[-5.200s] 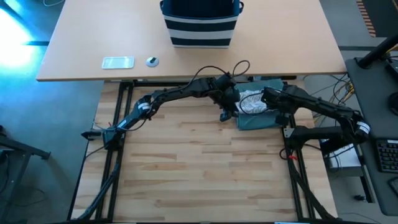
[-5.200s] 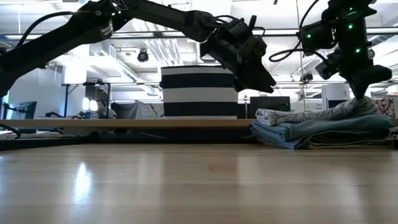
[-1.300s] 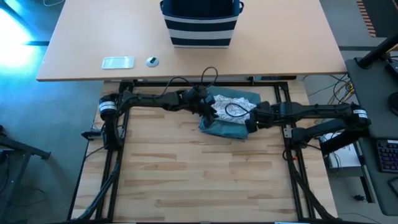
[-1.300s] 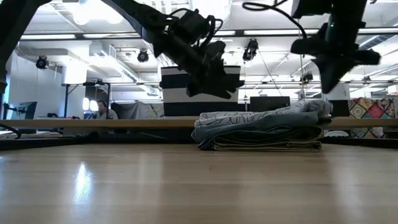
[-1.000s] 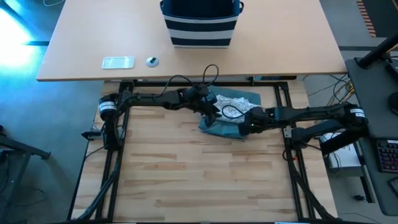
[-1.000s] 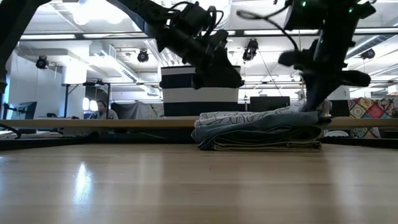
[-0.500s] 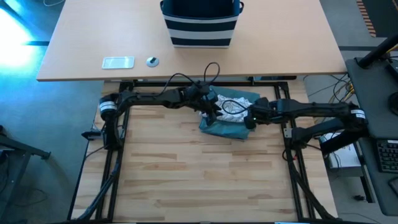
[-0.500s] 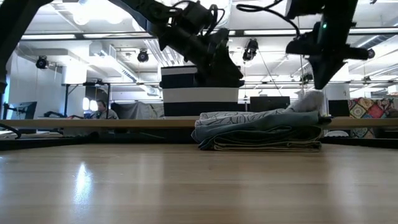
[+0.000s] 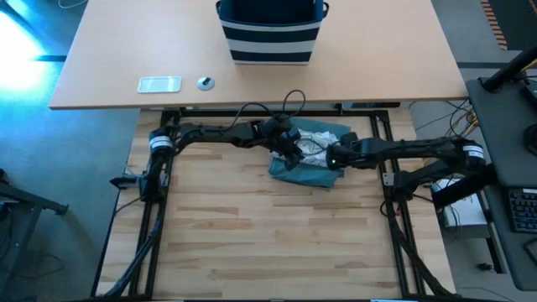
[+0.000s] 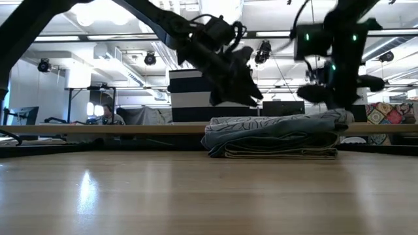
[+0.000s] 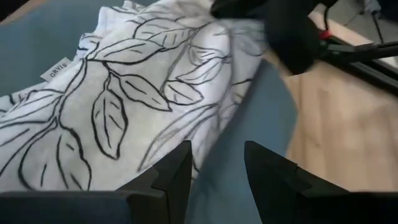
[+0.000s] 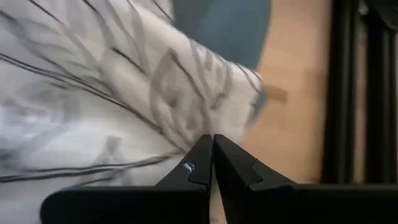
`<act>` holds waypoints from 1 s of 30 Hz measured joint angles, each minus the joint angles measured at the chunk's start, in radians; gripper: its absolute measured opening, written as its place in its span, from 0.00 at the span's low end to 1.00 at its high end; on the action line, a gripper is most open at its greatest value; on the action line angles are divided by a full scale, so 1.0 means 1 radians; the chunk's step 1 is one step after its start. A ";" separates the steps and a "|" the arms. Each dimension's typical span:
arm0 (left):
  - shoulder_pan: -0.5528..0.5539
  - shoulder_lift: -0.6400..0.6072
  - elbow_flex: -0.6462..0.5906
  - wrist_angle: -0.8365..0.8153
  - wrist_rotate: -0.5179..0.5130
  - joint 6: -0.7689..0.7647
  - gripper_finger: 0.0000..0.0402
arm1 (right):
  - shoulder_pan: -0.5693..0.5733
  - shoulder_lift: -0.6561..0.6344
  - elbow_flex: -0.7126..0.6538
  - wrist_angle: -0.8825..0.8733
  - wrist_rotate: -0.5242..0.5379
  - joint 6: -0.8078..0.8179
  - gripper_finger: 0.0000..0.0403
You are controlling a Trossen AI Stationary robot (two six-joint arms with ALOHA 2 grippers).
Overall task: Fold Laundry from Bin
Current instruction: Stack the folded white shirt on top of the folded blue pants
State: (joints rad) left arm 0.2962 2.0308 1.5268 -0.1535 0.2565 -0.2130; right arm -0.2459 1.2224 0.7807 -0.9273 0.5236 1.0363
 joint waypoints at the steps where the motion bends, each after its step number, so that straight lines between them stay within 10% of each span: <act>1: 0.000 -0.012 0.002 -0.012 0.005 -0.005 0.33 | -0.004 0.013 -0.016 -0.003 0.001 0.000 0.03; 17: 0.264 -0.332 0.002 -0.135 -0.117 -0.039 0.33 | -0.027 -0.233 0.228 0.130 0.064 -0.316 0.03; 30: 0.326 -0.382 -0.108 -0.461 -0.117 0.050 0.33 | -0.078 0.194 0.225 0.474 -0.328 -0.398 0.03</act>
State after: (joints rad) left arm 0.6220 1.6489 1.4187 -0.6144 0.1394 -0.1627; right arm -0.3242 1.4161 1.0059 -0.4531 0.1958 0.6378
